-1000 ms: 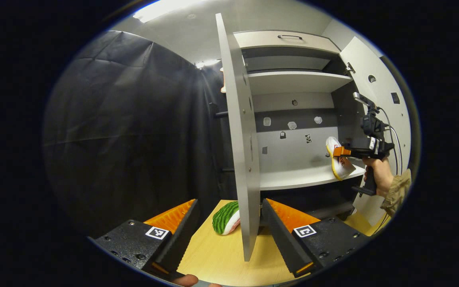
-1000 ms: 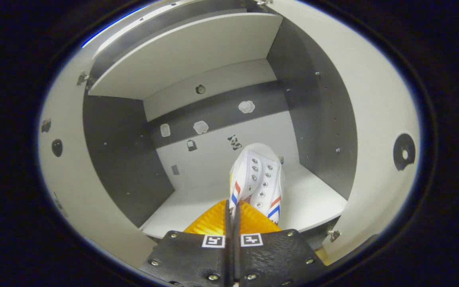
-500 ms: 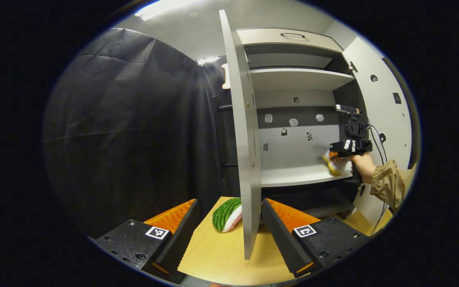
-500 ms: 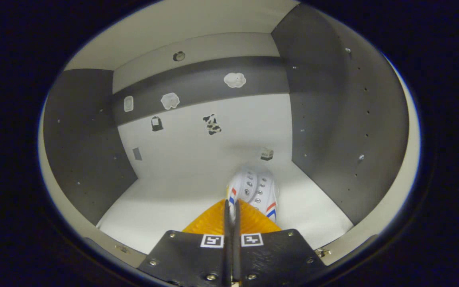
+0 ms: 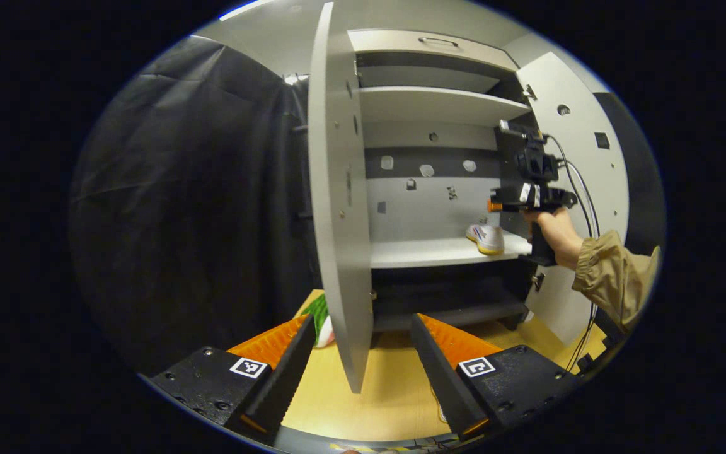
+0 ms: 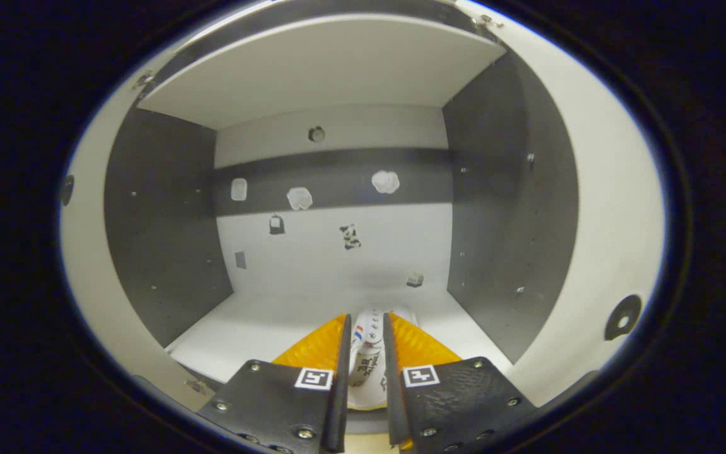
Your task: Grab one shoe with the right hand and put it into the shoe cabinet, grab the other shoe with the left hand and put it into the shoe cabinet; then close the right door with the right hand and the left door with the left hand.
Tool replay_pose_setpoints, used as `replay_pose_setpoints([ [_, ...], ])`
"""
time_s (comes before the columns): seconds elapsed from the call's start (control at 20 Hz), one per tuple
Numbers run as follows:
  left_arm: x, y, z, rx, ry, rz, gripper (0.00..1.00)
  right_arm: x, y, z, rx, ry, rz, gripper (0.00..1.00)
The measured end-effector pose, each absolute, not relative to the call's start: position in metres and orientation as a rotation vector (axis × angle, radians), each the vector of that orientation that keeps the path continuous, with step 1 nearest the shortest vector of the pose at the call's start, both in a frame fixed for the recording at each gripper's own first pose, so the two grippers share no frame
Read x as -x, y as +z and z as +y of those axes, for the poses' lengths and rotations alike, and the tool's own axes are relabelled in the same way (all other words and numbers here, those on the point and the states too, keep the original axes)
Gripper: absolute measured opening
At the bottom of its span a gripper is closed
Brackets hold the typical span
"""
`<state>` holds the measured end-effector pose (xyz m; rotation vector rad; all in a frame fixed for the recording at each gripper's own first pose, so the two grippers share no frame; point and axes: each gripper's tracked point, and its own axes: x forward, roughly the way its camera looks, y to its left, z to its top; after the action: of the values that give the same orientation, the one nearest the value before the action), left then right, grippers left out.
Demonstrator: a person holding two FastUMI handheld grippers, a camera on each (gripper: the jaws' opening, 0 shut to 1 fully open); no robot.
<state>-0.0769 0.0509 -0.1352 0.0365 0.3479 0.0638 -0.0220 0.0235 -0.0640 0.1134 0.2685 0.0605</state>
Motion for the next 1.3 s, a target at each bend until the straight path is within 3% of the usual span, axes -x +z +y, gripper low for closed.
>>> replay_pose_setpoints([
  [0.25,0.088,-0.192,-0.003,0.01,-0.084,0.48,0.83,0.096,-0.002,0.007,-0.126,0.099,0.155,0.26],
  [0.35,0.093,-0.225,-0.028,0.029,-0.144,0.55,0.82,0.125,0.009,-0.001,-0.14,0.106,0.137,0.22],
  [0.45,0.089,-0.258,-0.047,0.023,-0.182,0.621,0.82,0.154,0.015,-0.011,-0.153,0.104,0.134,0.26],
  [0.85,0.086,-0.402,-0.083,0.007,-0.236,0.866,0.83,0.23,0.034,-0.056,-0.179,0.052,0.125,0.26],
  [1.15,0.077,-0.458,-0.094,0.027,-0.225,0.95,0.83,0.261,0.039,-0.09,-0.143,-0.024,0.125,0.26],
  [1.25,0.076,-0.47,-0.091,0.026,-0.209,0.969,0.8,0.264,0.037,-0.097,-0.134,-0.044,0.13,0.26],
  [1.3,0.075,-0.476,-0.091,0.035,-0.201,0.986,0.73,0.266,0.035,-0.1,-0.136,-0.051,0.135,0.26],
])
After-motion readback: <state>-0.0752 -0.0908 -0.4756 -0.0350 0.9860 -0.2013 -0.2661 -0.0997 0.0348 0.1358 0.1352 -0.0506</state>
